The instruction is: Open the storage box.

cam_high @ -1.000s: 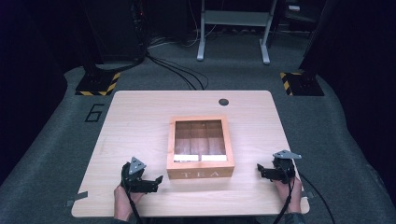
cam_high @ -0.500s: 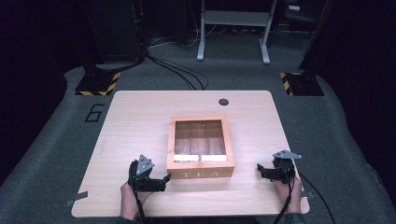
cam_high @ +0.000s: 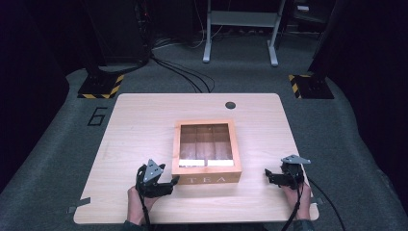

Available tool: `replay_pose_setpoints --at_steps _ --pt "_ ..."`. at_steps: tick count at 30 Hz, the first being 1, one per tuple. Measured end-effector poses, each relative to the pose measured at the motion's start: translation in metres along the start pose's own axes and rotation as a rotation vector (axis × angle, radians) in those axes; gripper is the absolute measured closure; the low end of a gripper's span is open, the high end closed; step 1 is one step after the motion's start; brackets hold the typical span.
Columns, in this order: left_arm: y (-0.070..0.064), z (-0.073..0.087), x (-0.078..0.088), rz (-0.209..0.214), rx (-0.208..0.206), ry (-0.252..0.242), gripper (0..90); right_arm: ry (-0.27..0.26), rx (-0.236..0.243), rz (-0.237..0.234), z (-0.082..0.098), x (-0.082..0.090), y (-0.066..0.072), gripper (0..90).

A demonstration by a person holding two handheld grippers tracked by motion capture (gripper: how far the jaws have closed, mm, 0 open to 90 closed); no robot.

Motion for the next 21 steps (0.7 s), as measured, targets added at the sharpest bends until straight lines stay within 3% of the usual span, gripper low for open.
replay_pose_setpoints --at_steps 7,21 --pt "-0.0034 -0.0030 -0.0012 -0.007 -0.032 0.003 29.6 0.000 0.000 0.000 0.0000 0.0000 0.0000 13.2" --pt "-0.0056 -0.0088 -0.0004 -0.044 -0.057 -0.020 29.6 0.000 0.000 0.000 0.0000 0.0000 0.0000 13.1"
Point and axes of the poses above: each handheld gripper's, and its own axes: x roughly backward along the jaws, z roughly out of its underside, y roughly to its left, the point moved 5 cm from there along -x, roughly forward along the jaws, and after that the axes turned 8 degrees about -x, right-handed, at the moved point
